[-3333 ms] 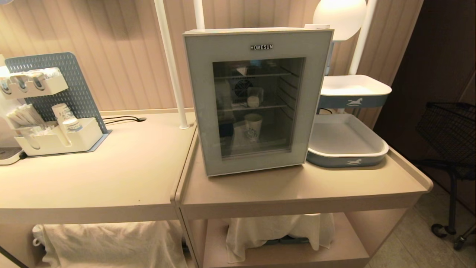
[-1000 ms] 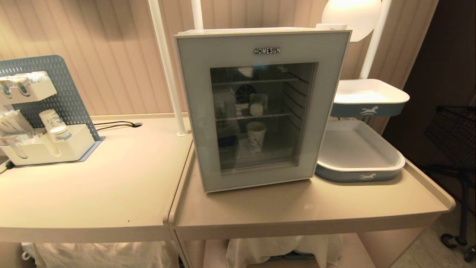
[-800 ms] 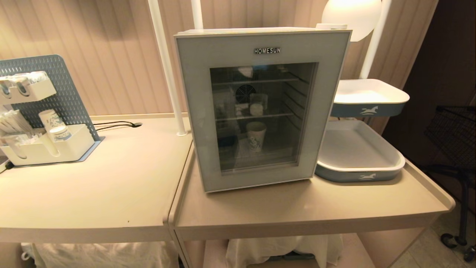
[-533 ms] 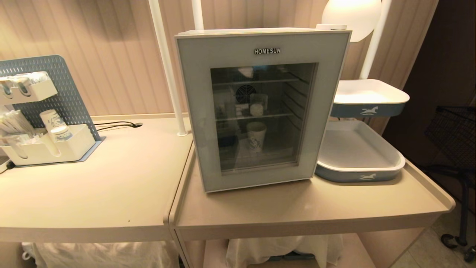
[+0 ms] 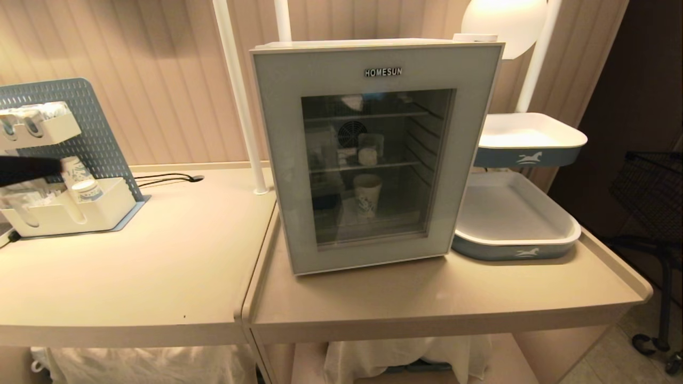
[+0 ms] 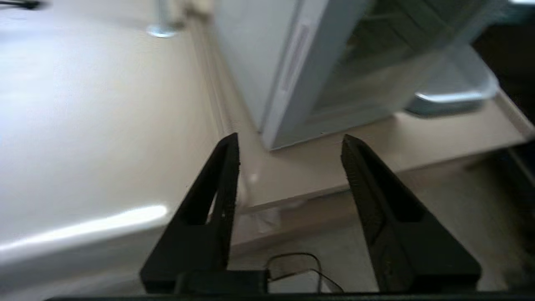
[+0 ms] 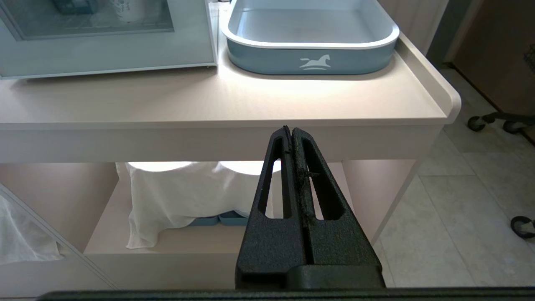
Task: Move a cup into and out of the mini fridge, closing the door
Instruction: Open the freezer door
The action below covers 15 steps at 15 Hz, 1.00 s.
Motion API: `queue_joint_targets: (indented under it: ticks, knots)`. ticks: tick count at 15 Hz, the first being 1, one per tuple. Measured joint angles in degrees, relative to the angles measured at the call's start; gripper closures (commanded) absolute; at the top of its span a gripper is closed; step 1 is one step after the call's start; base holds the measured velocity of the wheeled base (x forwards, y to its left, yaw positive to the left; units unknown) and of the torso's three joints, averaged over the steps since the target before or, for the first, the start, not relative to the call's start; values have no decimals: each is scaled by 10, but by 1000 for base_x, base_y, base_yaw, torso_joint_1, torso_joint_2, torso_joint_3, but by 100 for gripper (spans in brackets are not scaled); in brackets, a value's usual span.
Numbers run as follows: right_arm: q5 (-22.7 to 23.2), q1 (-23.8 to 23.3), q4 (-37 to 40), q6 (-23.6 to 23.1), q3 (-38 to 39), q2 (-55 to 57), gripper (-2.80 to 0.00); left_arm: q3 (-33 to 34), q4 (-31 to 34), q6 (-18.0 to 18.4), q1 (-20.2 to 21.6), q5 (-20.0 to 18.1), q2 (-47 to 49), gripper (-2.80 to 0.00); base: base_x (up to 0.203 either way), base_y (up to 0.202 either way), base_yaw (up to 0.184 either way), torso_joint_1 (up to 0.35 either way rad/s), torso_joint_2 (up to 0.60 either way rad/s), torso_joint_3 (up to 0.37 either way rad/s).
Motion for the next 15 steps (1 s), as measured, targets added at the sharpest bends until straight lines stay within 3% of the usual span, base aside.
queue_joint_targets:
  ticks: [4,6,7,10,15]
  knots:
    - [0,0,0,0,0,0,0,-9,-189,20,79,-317,198,-280,0,0,0,0,0,0]
    - [-1,0,0,1,0,0,0,1,-325,21,98,-426,283,-280,0,0,0,0,0,0]
    - [-1,0,0,1,0,0,0,7,-393,17,99,-461,320,-280,0,0,0,0,0,0]
    - [-3,0,0,3,0,0,0,8,-508,-3,63,-516,399,-280,0,0,0,0,0,0]
    - [-2,0,-1,2,0,0,0,5,-533,-2,11,-521,455,-280,0,0,0,0,0,0]
